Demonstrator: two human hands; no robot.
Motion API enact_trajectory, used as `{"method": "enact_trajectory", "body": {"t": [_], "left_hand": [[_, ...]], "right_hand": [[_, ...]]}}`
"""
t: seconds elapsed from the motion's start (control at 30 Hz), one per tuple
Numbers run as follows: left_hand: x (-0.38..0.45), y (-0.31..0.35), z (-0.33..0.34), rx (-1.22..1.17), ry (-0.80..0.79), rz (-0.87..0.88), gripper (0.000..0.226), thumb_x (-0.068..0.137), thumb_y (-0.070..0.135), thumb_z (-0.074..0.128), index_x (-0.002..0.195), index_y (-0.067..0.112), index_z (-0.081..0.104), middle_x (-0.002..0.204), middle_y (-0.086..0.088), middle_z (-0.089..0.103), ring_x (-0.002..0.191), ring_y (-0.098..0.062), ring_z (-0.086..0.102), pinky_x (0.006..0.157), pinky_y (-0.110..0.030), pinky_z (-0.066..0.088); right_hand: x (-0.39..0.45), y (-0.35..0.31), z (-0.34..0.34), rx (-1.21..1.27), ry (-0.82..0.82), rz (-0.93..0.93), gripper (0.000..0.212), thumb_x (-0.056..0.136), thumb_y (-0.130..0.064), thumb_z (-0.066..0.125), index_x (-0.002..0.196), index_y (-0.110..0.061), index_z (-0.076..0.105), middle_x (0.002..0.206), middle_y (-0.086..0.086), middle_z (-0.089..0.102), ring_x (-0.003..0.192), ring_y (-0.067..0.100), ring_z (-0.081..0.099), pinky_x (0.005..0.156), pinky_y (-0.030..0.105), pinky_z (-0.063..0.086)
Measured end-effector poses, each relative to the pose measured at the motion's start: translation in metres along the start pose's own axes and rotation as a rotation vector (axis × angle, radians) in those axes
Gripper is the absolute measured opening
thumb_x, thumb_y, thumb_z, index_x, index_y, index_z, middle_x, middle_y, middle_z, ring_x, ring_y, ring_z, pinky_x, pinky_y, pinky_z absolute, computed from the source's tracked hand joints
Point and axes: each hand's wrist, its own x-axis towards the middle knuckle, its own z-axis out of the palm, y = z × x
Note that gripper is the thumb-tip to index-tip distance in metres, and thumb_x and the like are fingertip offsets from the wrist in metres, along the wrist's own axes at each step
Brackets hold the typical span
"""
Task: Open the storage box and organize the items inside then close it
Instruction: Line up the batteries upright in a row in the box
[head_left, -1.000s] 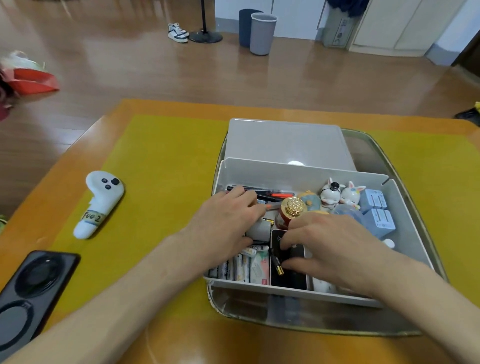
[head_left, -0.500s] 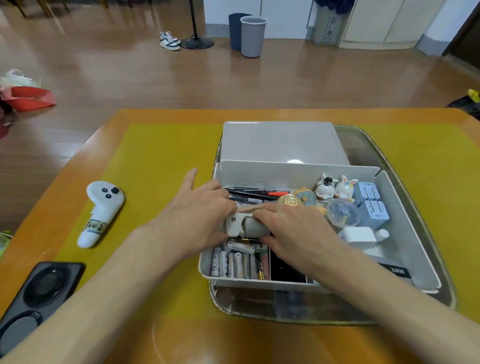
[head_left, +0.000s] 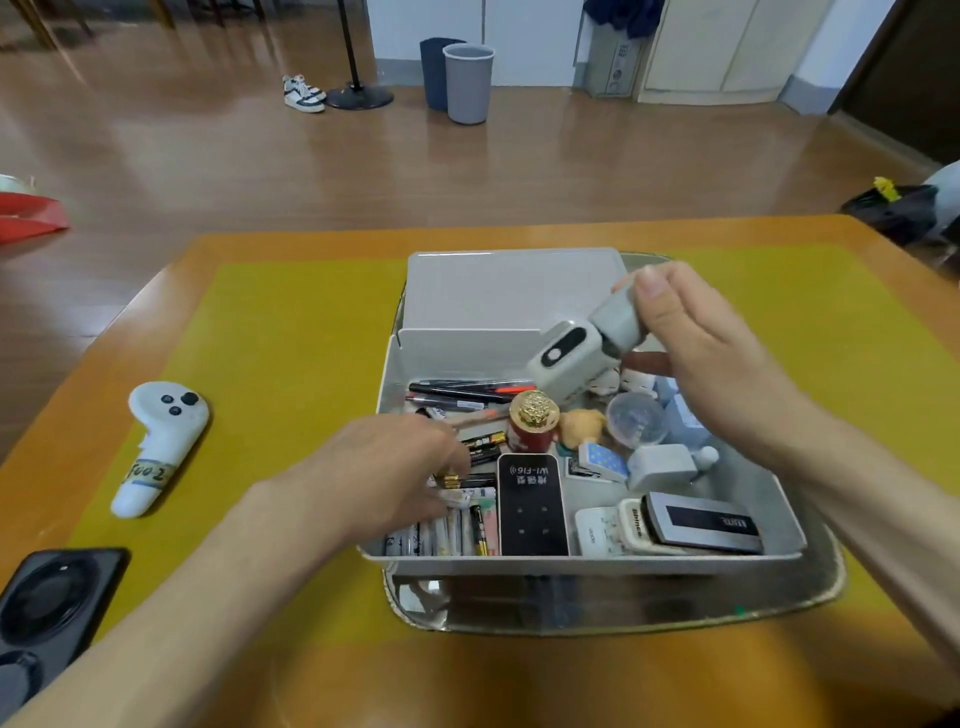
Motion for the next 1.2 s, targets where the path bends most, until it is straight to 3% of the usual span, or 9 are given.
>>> {"method": "enact_trajectory", "body": {"t": [0.13,0.27,0.37,0.5,0.6,0.77,0.93,1.07,1.2], "left_hand": [[0.007,0.006,0.006,-0.001,-0.043,0.027,0.018,0.089,0.038,0.069,0.106,0.035,0.065,0.109,0.016,0.064,0.100,-0.012,0.062,0.075,-0.030,0.050],[0.012,0.008,0.008,-0.018,-0.069,0.029,0.026,0.090,0.028,0.066,0.115,0.035,0.064,0.114,0.016,0.062,0.103,-0.010,0.060,0.082,-0.031,0.054],[0.016,0.009,0.010,0.000,-0.079,0.031,0.025,0.090,0.027,0.064,0.113,0.034,0.064,0.112,0.016,0.062,0.102,-0.010,0.059,0.080,-0.028,0.051],[0.020,0.010,0.007,-0.012,-0.108,0.020,0.015,0.084,0.025,0.064,0.098,0.030,0.061,0.102,0.012,0.062,0.093,-0.014,0.059,0.079,-0.032,0.052],[0.021,0.011,0.002,-0.148,-0.055,-0.025,0.012,0.083,0.030,0.066,0.089,0.031,0.056,0.089,0.014,0.062,0.080,-0.009,0.058,0.074,-0.031,0.053],[0.027,0.028,0.003,-0.545,0.179,-0.111,0.011,0.080,0.025,0.069,0.085,0.031,0.062,0.069,0.012,0.065,0.066,-0.005,0.062,0.066,-0.032,0.057],[0.031,0.019,0.006,-0.563,0.158,-0.242,0.010,0.080,0.025,0.067,0.089,0.030,0.067,0.074,0.009,0.068,0.072,-0.011,0.064,0.069,-0.039,0.057],[0.029,0.015,0.007,-0.536,0.146,-0.284,0.010,0.081,0.027,0.066,0.091,0.031,0.065,0.077,0.010,0.066,0.073,-0.010,0.063,0.067,-0.034,0.056],[0.030,0.016,0.004,-0.542,0.136,-0.258,0.014,0.082,0.026,0.064,0.095,0.030,0.066,0.076,0.012,0.066,0.073,-0.007,0.062,0.064,-0.028,0.053]], "right_hand": [[-0.002,-0.001,-0.011,0.068,0.053,0.031,0.075,0.088,-0.075,0.039,0.096,-0.004,0.060,0.085,0.014,0.069,0.074,0.021,0.067,0.059,0.032,0.055],[-0.006,0.005,-0.021,0.064,0.087,0.041,0.059,0.097,-0.068,0.036,0.072,-0.023,0.064,0.062,-0.006,0.061,0.054,0.007,0.058,0.049,0.021,0.045],[-0.004,0.024,-0.032,-0.190,0.058,0.104,0.069,0.095,-0.072,0.041,0.081,-0.005,0.052,0.069,0.003,0.045,0.059,0.016,0.044,0.055,0.033,0.039],[-0.010,0.036,-0.031,-0.104,-0.048,0.259,0.064,0.072,-0.076,0.063,0.092,-0.015,0.058,0.073,-0.001,0.070,0.062,0.011,0.070,0.047,0.026,0.052],[-0.012,0.041,-0.027,-0.065,-0.108,0.268,0.064,0.071,-0.079,0.066,0.092,-0.020,0.057,0.090,0.010,0.076,0.076,0.022,0.077,0.051,0.031,0.056],[-0.014,0.037,-0.017,-0.022,-0.195,0.303,0.058,0.078,-0.069,0.065,0.105,-0.018,0.062,0.082,-0.003,0.075,0.075,0.018,0.076,0.052,0.033,0.058],[-0.022,0.037,0.014,-0.020,-0.349,0.342,0.039,0.080,-0.058,0.068,0.101,-0.025,0.066,0.087,-0.004,0.071,0.086,0.016,0.076,0.060,0.042,0.063],[-0.025,0.037,0.031,-0.303,-0.468,0.212,0.047,0.088,-0.063,0.059,0.096,-0.017,0.066,0.075,-0.003,0.063,0.067,0.012,0.063,0.059,0.042,0.057],[-0.025,0.041,0.032,-0.566,-0.497,0.095,0.051,0.092,-0.062,0.057,0.107,-0.014,0.068,0.089,0.002,0.070,0.077,0.014,0.062,0.075,0.046,0.053]]}}
